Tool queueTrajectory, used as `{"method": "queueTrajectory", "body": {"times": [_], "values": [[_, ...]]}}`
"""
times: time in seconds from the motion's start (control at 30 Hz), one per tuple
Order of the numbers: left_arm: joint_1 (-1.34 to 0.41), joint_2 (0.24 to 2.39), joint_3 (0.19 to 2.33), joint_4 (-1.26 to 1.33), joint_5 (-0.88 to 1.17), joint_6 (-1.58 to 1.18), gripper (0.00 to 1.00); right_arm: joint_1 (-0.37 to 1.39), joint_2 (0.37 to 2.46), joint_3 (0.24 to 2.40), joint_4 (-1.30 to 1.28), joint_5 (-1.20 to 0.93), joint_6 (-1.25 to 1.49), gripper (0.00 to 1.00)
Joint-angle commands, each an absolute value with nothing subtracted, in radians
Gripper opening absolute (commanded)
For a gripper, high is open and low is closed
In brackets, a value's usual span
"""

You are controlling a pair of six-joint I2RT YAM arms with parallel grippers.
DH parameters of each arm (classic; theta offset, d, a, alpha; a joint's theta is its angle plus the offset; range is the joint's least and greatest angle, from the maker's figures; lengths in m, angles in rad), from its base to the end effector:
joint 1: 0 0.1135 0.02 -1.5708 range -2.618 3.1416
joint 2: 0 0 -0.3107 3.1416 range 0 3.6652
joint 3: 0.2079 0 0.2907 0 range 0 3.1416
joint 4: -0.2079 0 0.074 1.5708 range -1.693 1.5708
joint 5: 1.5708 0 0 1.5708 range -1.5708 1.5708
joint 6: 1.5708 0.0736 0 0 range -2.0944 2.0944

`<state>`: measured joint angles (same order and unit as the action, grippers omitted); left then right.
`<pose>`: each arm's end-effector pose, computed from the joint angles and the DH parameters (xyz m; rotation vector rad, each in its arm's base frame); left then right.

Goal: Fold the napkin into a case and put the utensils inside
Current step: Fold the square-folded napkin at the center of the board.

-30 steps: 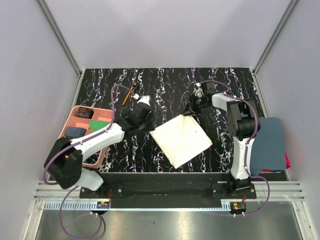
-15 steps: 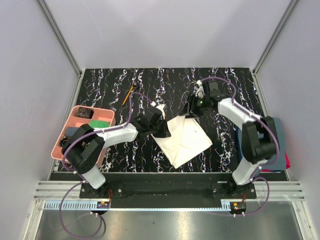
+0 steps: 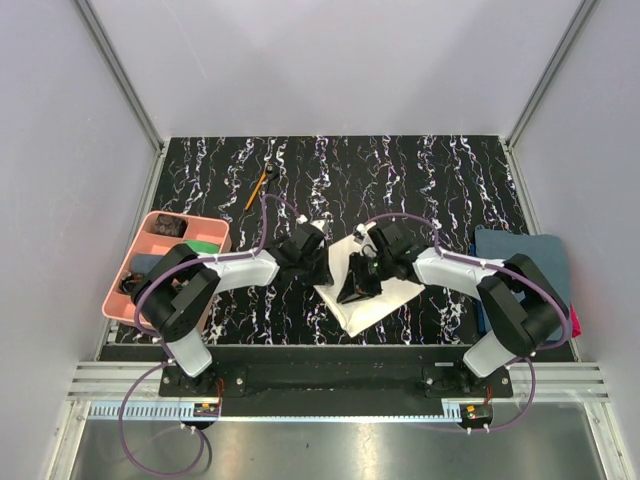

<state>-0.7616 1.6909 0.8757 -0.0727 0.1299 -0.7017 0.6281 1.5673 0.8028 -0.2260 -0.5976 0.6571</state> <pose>0.2747 -0.2751 0.1421 0.1389 2.6145 -0.7481 0.2505 0.2331 0.1579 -0.2160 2.7925 1.1868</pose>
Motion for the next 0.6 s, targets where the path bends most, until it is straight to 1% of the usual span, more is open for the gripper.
{"method": "queueTrajectory", "body": {"times": [0.0, 0.23, 0.37, 0.47, 0.57], "values": [[-0.759, 1.71, 0.865, -0.049, 0.097, -0.722, 0.0, 0.696, 1.598, 0.795, -0.069, -0.646, 0.727, 0.23], [-0.756, 1.733, 0.862, -0.061, 0.069, -0.716, 0.0, 0.727, 1.574, 0.713, -0.072, -0.598, 0.712, 0.22], [-0.753, 1.736, 0.857, -0.058, 0.066, -0.715, 0.0, 0.727, 1.556, 0.648, -0.051, -0.617, 0.718, 0.22], [-0.749, 1.733, 0.857, -0.063, 0.067, -0.71, 0.0, 0.727, 1.516, 0.672, -0.095, -0.627, 0.704, 0.22], [-0.746, 1.71, 0.862, -0.074, 0.071, -0.707, 0.0, 0.726, 1.427, 0.724, -0.17, -0.589, 0.687, 0.24]]}}
